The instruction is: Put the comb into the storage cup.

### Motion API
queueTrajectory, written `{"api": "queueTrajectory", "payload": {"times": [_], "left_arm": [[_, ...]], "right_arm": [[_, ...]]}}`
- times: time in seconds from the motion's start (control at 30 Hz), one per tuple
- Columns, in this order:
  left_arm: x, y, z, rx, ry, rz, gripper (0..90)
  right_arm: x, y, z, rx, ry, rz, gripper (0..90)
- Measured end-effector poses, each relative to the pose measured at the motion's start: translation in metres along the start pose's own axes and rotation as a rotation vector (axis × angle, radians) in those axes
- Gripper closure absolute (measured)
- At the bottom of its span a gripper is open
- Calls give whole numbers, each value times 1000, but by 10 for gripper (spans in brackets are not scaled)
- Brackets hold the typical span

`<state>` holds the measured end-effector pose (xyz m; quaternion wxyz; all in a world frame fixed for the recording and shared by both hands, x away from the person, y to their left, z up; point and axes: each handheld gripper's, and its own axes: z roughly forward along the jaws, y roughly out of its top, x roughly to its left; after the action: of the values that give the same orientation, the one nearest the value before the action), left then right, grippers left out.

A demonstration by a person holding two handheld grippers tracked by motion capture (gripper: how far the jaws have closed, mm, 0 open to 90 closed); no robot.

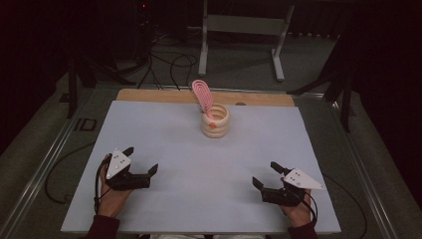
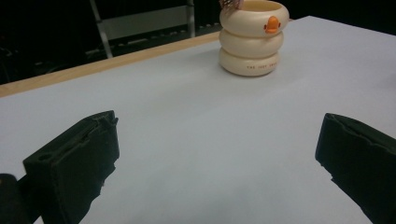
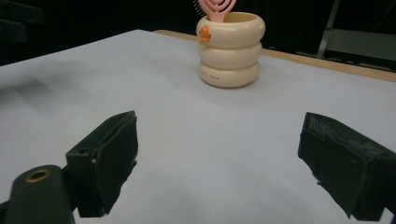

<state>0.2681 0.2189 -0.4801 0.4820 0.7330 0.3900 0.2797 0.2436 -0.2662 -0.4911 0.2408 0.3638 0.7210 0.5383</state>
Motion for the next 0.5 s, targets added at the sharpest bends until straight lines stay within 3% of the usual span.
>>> {"api": "queueTrajectory", "payload": {"times": [0.5], "left_arm": [[-1,-17,-35,-50,37,6,1]], "right_arm": [[-14,5,-5,-13,-53,-6,121]]}}
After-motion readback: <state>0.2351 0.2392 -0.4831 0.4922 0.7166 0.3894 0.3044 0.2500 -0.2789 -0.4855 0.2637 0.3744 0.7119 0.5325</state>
